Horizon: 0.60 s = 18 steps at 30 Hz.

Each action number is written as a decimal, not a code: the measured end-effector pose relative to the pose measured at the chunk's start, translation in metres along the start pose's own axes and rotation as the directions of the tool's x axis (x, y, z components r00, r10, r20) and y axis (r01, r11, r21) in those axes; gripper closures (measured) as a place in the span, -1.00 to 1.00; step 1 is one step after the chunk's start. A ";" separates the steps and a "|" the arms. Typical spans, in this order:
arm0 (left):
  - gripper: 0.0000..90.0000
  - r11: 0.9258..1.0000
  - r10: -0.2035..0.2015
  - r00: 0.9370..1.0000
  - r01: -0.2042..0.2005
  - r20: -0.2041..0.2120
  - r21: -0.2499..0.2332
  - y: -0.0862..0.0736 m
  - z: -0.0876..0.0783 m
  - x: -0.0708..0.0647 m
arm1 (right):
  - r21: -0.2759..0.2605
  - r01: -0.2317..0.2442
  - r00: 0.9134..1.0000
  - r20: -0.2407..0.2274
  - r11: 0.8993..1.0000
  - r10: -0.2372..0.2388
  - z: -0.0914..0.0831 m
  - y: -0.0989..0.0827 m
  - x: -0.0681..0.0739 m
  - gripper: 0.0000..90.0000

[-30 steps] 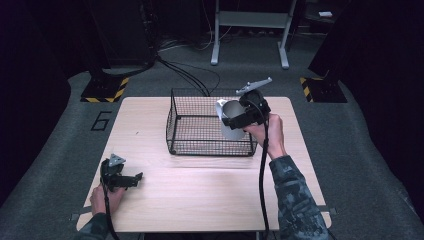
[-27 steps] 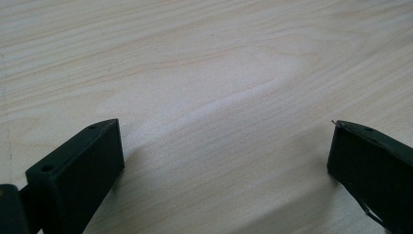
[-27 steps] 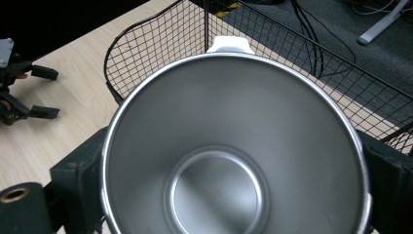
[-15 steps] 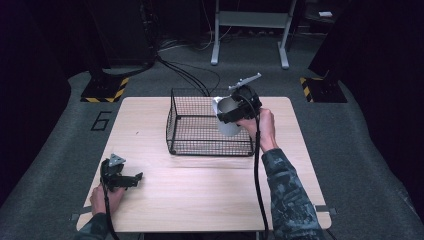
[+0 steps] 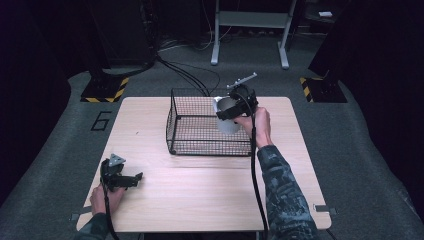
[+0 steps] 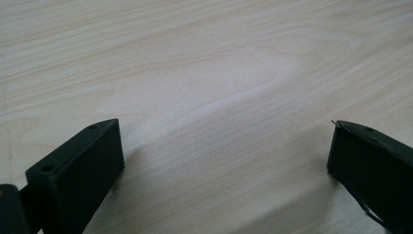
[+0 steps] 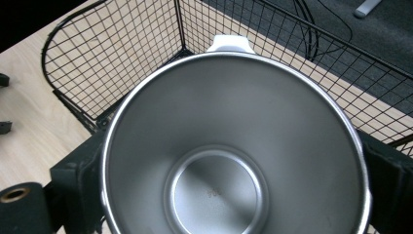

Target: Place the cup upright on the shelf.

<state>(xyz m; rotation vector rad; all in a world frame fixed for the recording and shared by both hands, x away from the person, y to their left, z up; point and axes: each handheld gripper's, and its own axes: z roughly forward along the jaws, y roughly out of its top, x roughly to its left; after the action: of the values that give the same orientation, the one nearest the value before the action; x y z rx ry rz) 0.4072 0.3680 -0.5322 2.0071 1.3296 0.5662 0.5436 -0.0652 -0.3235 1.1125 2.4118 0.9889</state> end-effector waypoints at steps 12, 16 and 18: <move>-1.00 1.000 0.000 1.000 0.000 0.000 0.000 0.000 0.000 0.000 | 0.029 -0.030 0.999 0.013 0.999 0.030 0.027 0.003 -0.005 -0.87; -1.00 1.000 0.000 1.000 0.000 0.000 -0.002 0.000 0.000 0.000 | 0.044 -0.039 0.999 0.013 0.998 0.039 0.037 0.003 -0.005 -0.87; -1.00 1.000 0.001 1.000 -0.001 0.000 0.001 0.000 0.000 0.000 | 0.049 -0.041 0.999 0.015 0.998 0.041 0.041 0.004 -0.005 -0.87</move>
<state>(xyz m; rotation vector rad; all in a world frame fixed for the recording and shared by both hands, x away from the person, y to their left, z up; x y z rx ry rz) 0.4072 0.3680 -0.5321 2.0082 1.3297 0.5660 0.5706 -0.0484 -0.3506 1.1864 2.4230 0.9359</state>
